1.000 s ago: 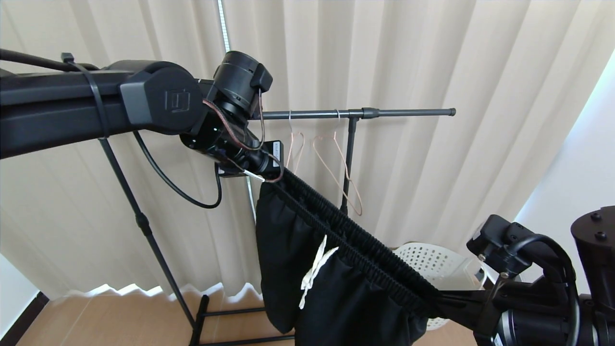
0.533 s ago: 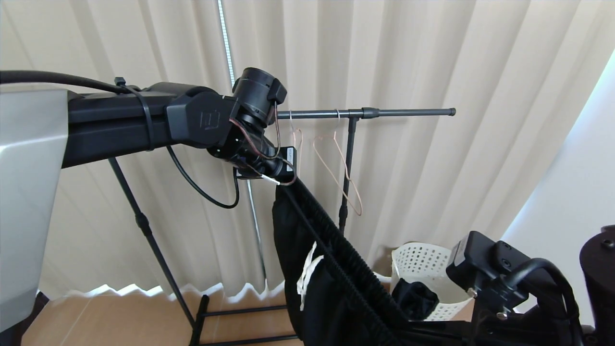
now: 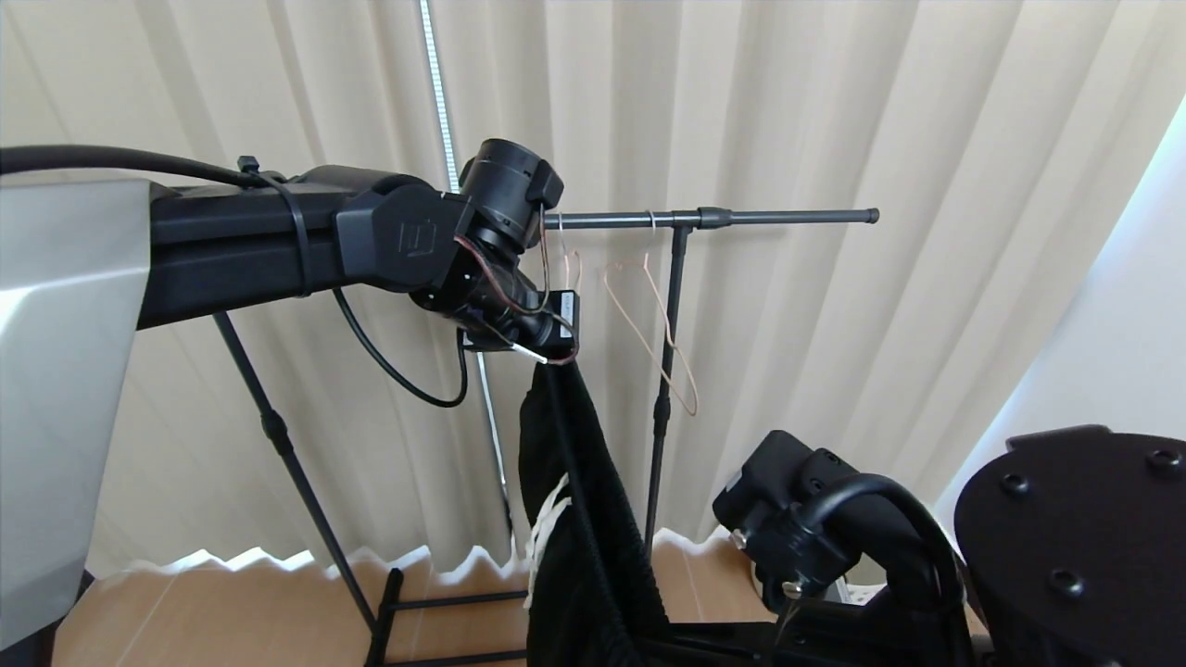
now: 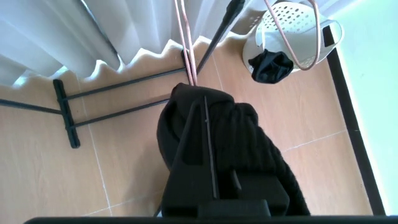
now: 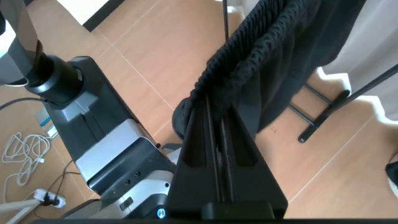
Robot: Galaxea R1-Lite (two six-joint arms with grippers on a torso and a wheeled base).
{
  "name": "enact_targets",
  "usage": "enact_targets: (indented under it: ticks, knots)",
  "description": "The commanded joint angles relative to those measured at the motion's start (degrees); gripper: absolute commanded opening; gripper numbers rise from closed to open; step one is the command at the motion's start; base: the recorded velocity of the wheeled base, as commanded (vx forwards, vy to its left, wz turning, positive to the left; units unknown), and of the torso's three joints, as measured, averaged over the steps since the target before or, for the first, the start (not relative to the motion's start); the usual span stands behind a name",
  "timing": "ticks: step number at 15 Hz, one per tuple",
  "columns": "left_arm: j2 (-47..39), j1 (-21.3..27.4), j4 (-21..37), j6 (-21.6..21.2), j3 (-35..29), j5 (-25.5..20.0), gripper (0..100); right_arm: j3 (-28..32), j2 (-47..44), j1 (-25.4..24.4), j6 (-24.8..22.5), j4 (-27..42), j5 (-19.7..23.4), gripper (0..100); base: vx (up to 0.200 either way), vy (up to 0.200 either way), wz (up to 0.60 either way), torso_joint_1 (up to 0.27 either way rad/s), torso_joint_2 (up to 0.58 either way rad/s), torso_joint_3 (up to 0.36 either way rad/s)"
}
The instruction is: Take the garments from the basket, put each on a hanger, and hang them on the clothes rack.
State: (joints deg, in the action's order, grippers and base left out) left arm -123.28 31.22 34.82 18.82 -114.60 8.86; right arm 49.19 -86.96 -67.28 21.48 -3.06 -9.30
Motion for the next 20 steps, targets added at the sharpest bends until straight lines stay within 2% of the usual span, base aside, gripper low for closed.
enact_targets:
  ticks: [1, 2, 4, 5, 7, 9, 12, 14, 15, 16, 17, 18, 20]
  knots:
    - [0.94, -0.11, 1.57, -0.19, 0.01, 0.01, 0, -2.34, 0.91, 1.54, 0.76, 0.16, -1.77, 0, 0.0, 0.0, 0.0, 0.0, 0.0, 0.0]
    - [1.99, -0.37, 3.33, -1.07, 0.01, 0.1, 0, -3.84, 2.05, 3.56, 0.58, 0.42, -2.92, 0, 0.0, 0.0, 0.0, 0.0, 0.0, 0.0]
    - [4.37, -1.78, 7.02, -3.18, 0.01, 0.1, 0, -7.09, 3.81, 10.68, -0.21, 0.6, -3.18, 0, 0.0, 0.0, 0.0, 0.0, 0.0, 0.0]
    - [6.21, -2.13, 9.48, -3.35, 0.01, 0.19, 0, -7.35, 3.28, 16.74, -2.06, 1.57, -3.18, 0, 0.0, 0.0, 0.0, 0.0, 0.0, 0.0]
    - [10.17, -2.13, 11.41, -3.53, 6.15, 0.45, 0, -5.24, -0.23, 27.2, -6.54, 1.3, -2.92, 0, 0.0, 0.0, 0.0, 0.0, 0.0, 0.0]
    - [17.29, -0.99, 12.47, -3.35, 15.38, 0.28, 0, 1.61, -7.0, 33.27, -7.59, 1.3, -2.65, 0, 0.0, 0.0, 0.0, 0.0, 0.0, 0.0]
    - [26.78, 4.99, 12.29, -3.0, 32.51, 0.54, 0, 13.65, -15.17, 34.76, -7.77, 1.92, -2.65, 0, 0.0, 0.0, 0.0, 0.0, 0.0, 0.0]
    - [30.03, 12.55, 9.48, 0.87, 42.88, 0.37, 0, 20.07, -17.99, 34.32, -10.23, 1.21, 0.34, 0, 0.0, 0.0, 0.0, 0.0, 0.0, 0.0]
    - [30.03, 14.57, 7.9, 2.8, 44.73, 0.45, 0, 22.0, -19.22, 33.62, -10.32, 1.21, 0.78, 0, 0.0, 0.0, 0.0, 0.0, 0.0, 0.0]
    - [29.42, 18.26, 5.17, 5.96, 46.22, 0.28, 0, 27.89, -22.73, 31.77, -10.32, 1.48, 0.69, 0, 0.0, 0.0, 0.0, 0.0, 0.0, 0.0]
    - [29.33, 18.44, 5.09, 6.05, 46.22, 0.28, 0, 28.15, -22.91, 31.77, -10.32, 1.48, 0.69, 0, 0.0, 0.0, 0.0, 0.0, 0.0, 0.0]
    - [26.25, 22.48, 2.45, 8.07, 45.35, 0.1, 0, 36.42, -27.57, 31.16, -10.05, 1.92, 0.6, 0, 0.0, 0.0, 0.0, 0.0, 0.0, 0.0]
    - [23.26, 24.41, -0.28, 11.68, 42.18, 0.01, 0, 40.02, -29.68, 29.14, -9.61, 2.8, -0.01, 0, 0.0, 0.0, 0.0, 0.0, 0.0, 0.0]
